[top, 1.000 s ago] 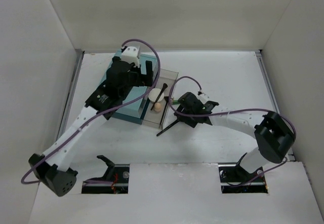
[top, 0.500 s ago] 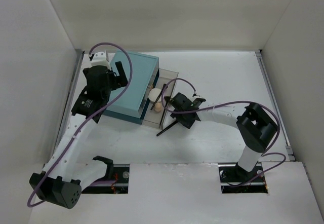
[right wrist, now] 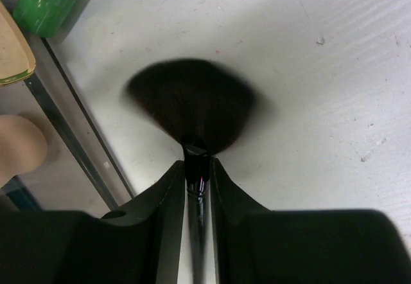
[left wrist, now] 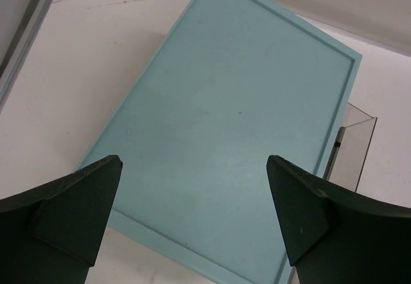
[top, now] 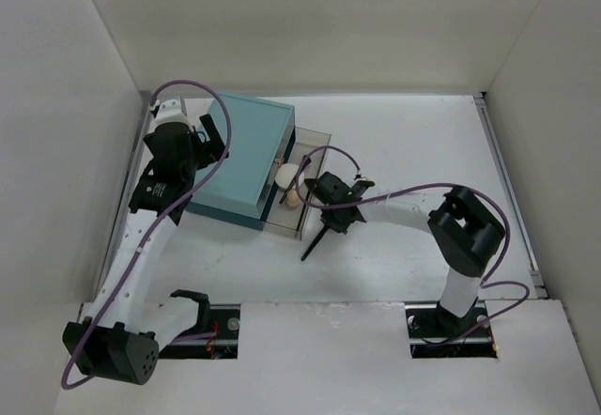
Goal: Organize the makeup
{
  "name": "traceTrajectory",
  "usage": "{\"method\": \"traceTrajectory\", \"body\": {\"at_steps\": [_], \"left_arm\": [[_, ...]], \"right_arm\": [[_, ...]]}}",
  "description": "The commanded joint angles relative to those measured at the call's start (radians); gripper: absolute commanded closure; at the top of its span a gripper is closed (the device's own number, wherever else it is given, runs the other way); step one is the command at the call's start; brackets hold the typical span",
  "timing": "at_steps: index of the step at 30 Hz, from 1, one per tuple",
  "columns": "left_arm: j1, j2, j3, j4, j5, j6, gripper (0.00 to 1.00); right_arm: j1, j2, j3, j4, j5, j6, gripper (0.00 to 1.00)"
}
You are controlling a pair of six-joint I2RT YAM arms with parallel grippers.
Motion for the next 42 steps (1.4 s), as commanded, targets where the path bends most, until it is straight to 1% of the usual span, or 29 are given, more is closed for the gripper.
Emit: {"method": "traceTrajectory", "body": {"at_steps": [1,3,5,6,11,15,17,19,25,27,28,29,31,32,34,36,39,42], "left_arm": [[0.028,-0.027,-0.020,0.022,0.006,-0.027,0.00],[0.040,-0.034,-0.029,0.022,0.006,-0.033,0.00],[0.048,-0.039,-0.039,0.027,0.006,-0.034,0.00],[0.049,-0.039,-0.040,0.028,0.006,-0.034,0.00],[0.062,-0.025,-0.051,0.033,0.006,-0.039,0.00],[0.079,0.004,-0.054,0.038,0.032,-0.047,0.00],[0.092,0.018,-0.062,0.044,0.054,-0.051,0.00],[0.112,0.035,-0.074,0.053,0.074,-0.054,0.00],[0.158,0.059,-0.089,0.056,0.109,-0.056,0.00],[0.161,0.062,-0.091,0.058,0.109,-0.056,0.00],[0.161,0.064,-0.091,0.058,0.109,-0.056,0.00],[0.161,0.065,-0.091,0.058,0.109,-0.054,0.00],[0.161,0.069,-0.091,0.058,0.109,-0.053,0.00],[0.163,0.069,-0.089,0.058,0.109,-0.053,0.00],[0.166,0.069,-0.089,0.059,0.109,-0.051,0.00],[0.168,0.069,-0.088,0.061,0.109,-0.051,0.00],[0.169,0.073,-0.088,0.061,0.109,-0.051,0.00],[0.171,0.076,-0.086,0.061,0.109,-0.051,0.00]], "right_arm": [[-0.003,-0.019,-0.011,-0.018,0.019,0.020,0.83],[-0.011,-0.062,-0.040,-0.024,0.039,0.027,0.92],[-0.017,-0.116,-0.072,-0.041,0.068,0.032,0.98],[-0.017,-0.137,-0.083,-0.048,0.080,0.032,1.00],[-0.014,-0.298,-0.089,-0.099,0.161,-0.014,1.00],[-0.011,-0.380,-0.005,-0.102,0.192,-0.118,1.00],[-0.011,-0.380,0.058,-0.073,0.194,-0.181,1.00],[-0.011,-0.337,0.121,-0.021,0.185,-0.247,1.00],[-0.033,-0.110,0.341,0.079,0.063,-0.348,0.99],[-0.036,-0.029,0.418,0.077,0.025,-0.378,0.96],[-0.037,0.003,0.446,0.076,0.008,-0.390,0.90],[-0.037,0.031,0.469,0.073,-0.010,-0.401,0.83],[-0.037,0.057,0.490,0.071,-0.033,-0.425,0.61],[-0.037,0.056,0.489,0.074,-0.036,-0.437,0.54],[-0.043,0.027,0.471,0.080,-0.027,-0.451,0.44],[-0.062,-0.021,0.434,0.086,-0.015,-0.457,0.37],[-0.106,-0.105,0.339,0.087,0.008,-0.444,0.31],[-0.172,-0.176,0.226,0.079,0.002,-0.399,0.29]]}}
